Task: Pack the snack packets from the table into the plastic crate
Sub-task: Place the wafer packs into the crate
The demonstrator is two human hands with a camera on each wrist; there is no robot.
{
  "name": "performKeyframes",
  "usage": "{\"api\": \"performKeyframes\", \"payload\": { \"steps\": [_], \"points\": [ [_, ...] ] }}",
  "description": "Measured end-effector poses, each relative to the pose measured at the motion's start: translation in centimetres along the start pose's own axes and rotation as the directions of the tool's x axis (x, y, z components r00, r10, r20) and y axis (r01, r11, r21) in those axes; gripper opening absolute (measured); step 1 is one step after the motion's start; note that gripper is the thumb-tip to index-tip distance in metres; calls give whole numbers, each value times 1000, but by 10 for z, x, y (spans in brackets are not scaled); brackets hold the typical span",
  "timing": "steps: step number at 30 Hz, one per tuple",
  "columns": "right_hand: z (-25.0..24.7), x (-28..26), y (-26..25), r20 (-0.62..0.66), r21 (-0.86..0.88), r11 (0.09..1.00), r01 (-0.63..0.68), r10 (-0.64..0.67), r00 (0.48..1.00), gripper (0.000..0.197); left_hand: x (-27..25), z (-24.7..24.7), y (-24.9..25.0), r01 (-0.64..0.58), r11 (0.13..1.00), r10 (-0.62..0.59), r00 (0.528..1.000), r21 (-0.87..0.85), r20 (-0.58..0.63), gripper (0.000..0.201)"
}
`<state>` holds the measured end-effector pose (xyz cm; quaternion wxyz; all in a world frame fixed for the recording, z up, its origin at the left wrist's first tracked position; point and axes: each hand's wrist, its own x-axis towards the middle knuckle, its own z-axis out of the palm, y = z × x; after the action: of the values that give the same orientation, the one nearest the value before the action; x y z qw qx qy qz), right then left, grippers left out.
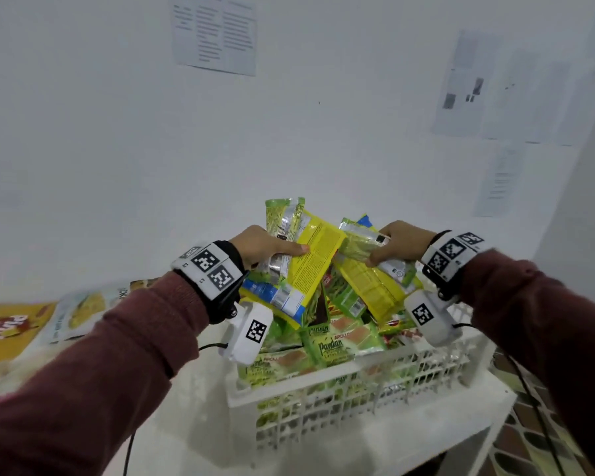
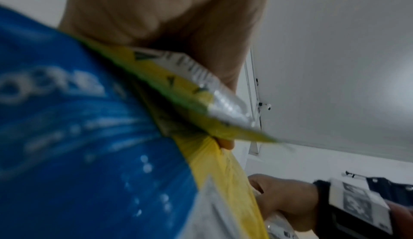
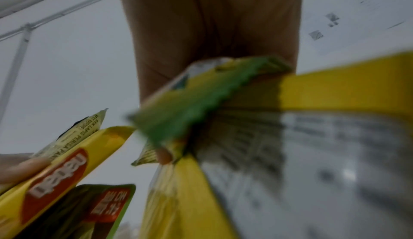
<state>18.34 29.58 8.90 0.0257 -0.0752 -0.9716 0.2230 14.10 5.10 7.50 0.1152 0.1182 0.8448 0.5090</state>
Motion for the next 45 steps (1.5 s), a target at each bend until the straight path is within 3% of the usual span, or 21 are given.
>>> {"api": "performKeyframes", "payload": {
  "steps": [2,4,8,11,13,14,16,19,21,23,24,26,29,31,33,36,40,45],
  "points": [
    [2,19,5,86,-39,999,18,-14,996,26,18,5,-4,33,998,-34,999,48,20,46],
    [7,35,9,173,-60,997,42,-31,984,23,26,11,-7,47,990,-59,994,134,92,80],
    [16,60,17,260,11,996,90,-90,961,25,57,17,-9,91,964,-145,968,249,205,102],
    [22,76,23,307,128,984,122,-157,939,23,57,17,-4,156,948,-205,966,276,159,65],
    [30,83,27,365,190,972,136,-199,910,24,53,21,-6,201,934,-256,954,296,159,57],
    [34,84,30,414,206,970,130,-206,886,34,52,25,-11,218,929,-283,939,299,195,60],
    [49,86,36,530,170,974,150,-219,819,49,57,32,-24,216,925,-296,926,312,236,87],
    [75,89,44,652,-83,953,293,-170,739,80,55,43,-31,185,857,-348,897,481,273,85],
    [85,91,48,698,-139,925,353,-161,697,67,51,53,-32,187,777,-419,866,601,274,71],
    [87,90,51,718,-172,886,430,-187,671,40,51,64,-35,187,693,-439,876,696,202,56],
    [86,89,52,725,-180,861,475,-210,656,34,49,68,-35,182,661,-431,886,728,170,59],
    [83,88,53,733,-188,821,539,-248,633,34,48,74,-35,186,649,-430,890,738,154,57],
    [74,87,55,731,-120,823,555,-306,610,34,47,72,-32,204,671,-436,886,713,156,34],
    [67,85,56,708,-119,814,568,-332,623,45,44,69,-30,196,697,-400,905,690,147,33],
    [64,80,57,705,-131,792,596,-348,618,66,41,66,-29,174,681,-374,918,712,133,55],
    [67,72,60,751,-167,746,644,-328,573,76,37,73,-28,137,631,-413,893,763,181,66],
    [76,64,68,737,-262,660,704,-334,587,84,37,85,-28,123,557,-451,875,821,175,79],
    [74,63,69,740,-276,654,705,-324,590,84,40,85,-28,91,538,-412,896,838,167,58]
  ]
}}
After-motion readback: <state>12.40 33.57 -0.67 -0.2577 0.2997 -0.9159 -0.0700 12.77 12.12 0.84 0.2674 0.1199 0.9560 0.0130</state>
